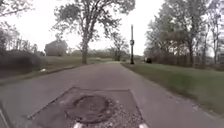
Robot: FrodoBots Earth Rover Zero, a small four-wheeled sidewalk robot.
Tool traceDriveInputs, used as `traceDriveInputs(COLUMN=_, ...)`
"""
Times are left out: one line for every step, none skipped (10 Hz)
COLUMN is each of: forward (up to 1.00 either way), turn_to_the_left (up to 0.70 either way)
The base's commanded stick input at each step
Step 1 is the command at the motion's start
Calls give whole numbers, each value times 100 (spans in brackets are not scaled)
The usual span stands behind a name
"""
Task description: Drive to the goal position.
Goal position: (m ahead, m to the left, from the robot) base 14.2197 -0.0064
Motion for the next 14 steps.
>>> traceDriveInputs(forward=100, turn_to_the_left=2)
traceDriveInputs(forward=100, turn_to_the_left=2)
traceDriveInputs(forward=100, turn_to_the_left=2)
traceDriveInputs(forward=100, turn_to_the_left=2)
traceDriveInputs(forward=100, turn_to_the_left=2)
traceDriveInputs(forward=100, turn_to_the_left=2)
traceDriveInputs(forward=100, turn_to_the_left=2)
traceDriveInputs(forward=100, turn_to_the_left=2)
traceDriveInputs(forward=100, turn_to_the_left=2)
traceDriveInputs(forward=100, turn_to_the_left=2)
traceDriveInputs(forward=100, turn_to_the_left=2)
traceDriveInputs(forward=100, turn_to_the_left=2)
traceDriveInputs(forward=100, turn_to_the_left=2)
traceDriveInputs(forward=100, turn_to_the_left=2)
